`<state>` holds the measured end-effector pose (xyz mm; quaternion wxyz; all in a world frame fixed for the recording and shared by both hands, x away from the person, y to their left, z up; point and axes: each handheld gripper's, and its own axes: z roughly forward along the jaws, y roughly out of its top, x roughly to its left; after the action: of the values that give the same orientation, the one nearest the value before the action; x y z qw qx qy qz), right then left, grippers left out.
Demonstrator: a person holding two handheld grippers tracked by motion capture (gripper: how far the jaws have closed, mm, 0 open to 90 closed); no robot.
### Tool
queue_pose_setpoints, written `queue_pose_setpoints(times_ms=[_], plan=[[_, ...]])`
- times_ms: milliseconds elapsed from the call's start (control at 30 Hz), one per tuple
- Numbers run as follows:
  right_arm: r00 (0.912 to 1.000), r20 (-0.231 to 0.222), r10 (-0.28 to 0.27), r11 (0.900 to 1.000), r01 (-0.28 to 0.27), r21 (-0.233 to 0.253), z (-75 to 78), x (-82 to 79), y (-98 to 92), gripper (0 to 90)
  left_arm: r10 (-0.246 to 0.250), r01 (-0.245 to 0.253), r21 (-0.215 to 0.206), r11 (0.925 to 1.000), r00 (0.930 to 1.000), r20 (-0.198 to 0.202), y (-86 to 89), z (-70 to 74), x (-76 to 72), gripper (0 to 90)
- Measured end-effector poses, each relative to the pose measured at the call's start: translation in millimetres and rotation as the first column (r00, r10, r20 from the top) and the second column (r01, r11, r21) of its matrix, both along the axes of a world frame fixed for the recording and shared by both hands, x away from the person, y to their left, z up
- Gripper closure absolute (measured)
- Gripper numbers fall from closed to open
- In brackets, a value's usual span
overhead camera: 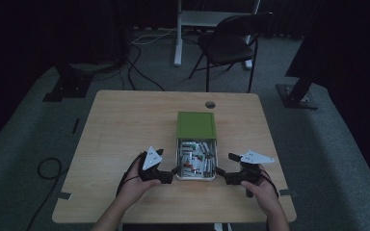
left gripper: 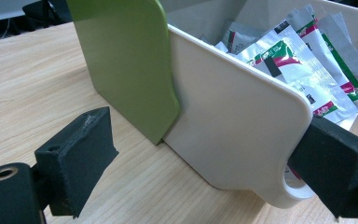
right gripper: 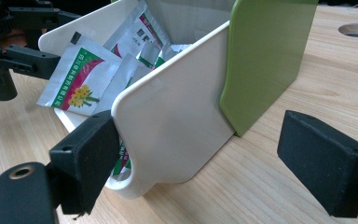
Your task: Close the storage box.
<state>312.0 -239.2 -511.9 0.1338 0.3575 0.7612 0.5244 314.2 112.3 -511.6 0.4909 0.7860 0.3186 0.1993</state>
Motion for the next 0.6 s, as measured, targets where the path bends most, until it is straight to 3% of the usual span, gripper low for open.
queue_pose_setpoints(times_ms=[600], plan=[[0.9998, 0.0, -0.019, 1.0, 0.019, -0.007, 1.1, 7.1, 0.4, 12.9, 0.005, -0.005, 0.008, 1.0, 1.0, -0.005, -1.2, 1.2, 7.9, 9.9]])
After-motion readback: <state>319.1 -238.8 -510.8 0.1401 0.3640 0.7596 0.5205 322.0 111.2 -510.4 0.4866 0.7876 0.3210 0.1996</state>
